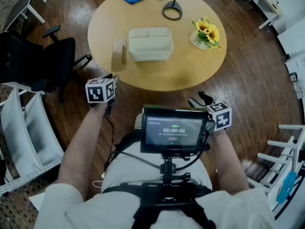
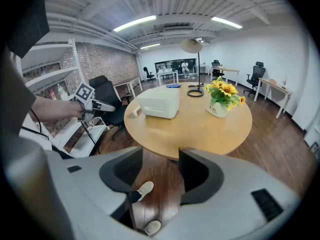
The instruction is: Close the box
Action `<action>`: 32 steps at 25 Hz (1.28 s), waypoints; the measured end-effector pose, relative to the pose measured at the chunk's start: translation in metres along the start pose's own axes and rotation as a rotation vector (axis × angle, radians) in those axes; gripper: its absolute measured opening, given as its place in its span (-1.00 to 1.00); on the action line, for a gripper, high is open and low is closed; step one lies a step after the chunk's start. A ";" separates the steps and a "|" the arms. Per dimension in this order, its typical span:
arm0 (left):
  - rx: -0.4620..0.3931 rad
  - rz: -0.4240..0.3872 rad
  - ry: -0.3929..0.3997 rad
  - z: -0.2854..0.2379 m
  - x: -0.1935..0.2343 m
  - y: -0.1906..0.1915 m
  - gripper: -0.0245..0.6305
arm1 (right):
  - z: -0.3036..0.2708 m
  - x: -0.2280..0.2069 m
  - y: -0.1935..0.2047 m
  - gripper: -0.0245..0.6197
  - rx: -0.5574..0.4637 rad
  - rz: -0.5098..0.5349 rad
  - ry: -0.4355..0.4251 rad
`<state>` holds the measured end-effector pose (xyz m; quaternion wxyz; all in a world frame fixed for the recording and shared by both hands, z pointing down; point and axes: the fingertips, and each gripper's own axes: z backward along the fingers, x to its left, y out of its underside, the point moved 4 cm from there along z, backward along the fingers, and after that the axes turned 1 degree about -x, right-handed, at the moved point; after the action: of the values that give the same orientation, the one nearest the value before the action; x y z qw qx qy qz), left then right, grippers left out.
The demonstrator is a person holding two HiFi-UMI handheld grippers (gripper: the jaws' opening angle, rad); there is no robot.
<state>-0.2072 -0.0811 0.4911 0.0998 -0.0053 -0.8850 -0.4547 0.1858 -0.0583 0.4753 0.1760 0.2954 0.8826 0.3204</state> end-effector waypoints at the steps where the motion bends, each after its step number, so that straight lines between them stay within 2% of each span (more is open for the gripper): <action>1: 0.004 -0.013 0.004 -0.007 0.000 -0.003 -0.57 | 0.003 0.001 0.000 -0.20 0.000 -0.005 0.005; 9: 0.061 -0.072 -0.005 -0.095 0.038 -0.027 -0.58 | -0.004 0.000 -0.006 -0.20 0.042 -0.103 0.087; 11: 0.072 -0.048 0.001 -0.111 0.043 -0.030 -0.58 | -0.003 0.000 -0.003 -0.20 0.051 -0.128 0.107; 14: 0.083 0.037 0.009 -0.128 0.048 -0.030 -0.58 | -0.001 -0.004 0.003 -0.20 0.060 -0.158 0.131; 17: 0.112 0.043 -0.008 -0.145 0.051 -0.026 -0.59 | 0.001 -0.008 0.007 -0.20 0.063 -0.184 0.154; 19: 0.131 0.040 -0.030 -0.151 0.055 -0.021 -0.78 | 0.001 -0.009 0.009 -0.20 0.067 -0.196 0.162; 21: 0.132 0.058 -0.038 -0.153 0.059 -0.018 -0.84 | 0.001 -0.008 0.009 -0.20 0.069 -0.201 0.165; 23: 0.122 0.055 -0.041 -0.152 0.062 -0.018 -0.85 | 0.001 -0.008 0.009 -0.20 0.067 -0.202 0.166; 28: 0.090 -0.035 -0.074 -0.145 0.069 -0.028 -0.93 | 0.001 -0.009 0.008 -0.20 0.066 -0.199 0.170; 32: 0.036 -0.017 -0.087 -0.129 0.089 -0.038 -0.93 | 0.000 -0.009 0.009 -0.20 0.063 -0.195 0.169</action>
<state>-0.2764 -0.2150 0.5499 0.0576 -0.0159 -0.8965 -0.4390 0.1960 -0.0586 0.4821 0.1218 0.1855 0.9284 0.2979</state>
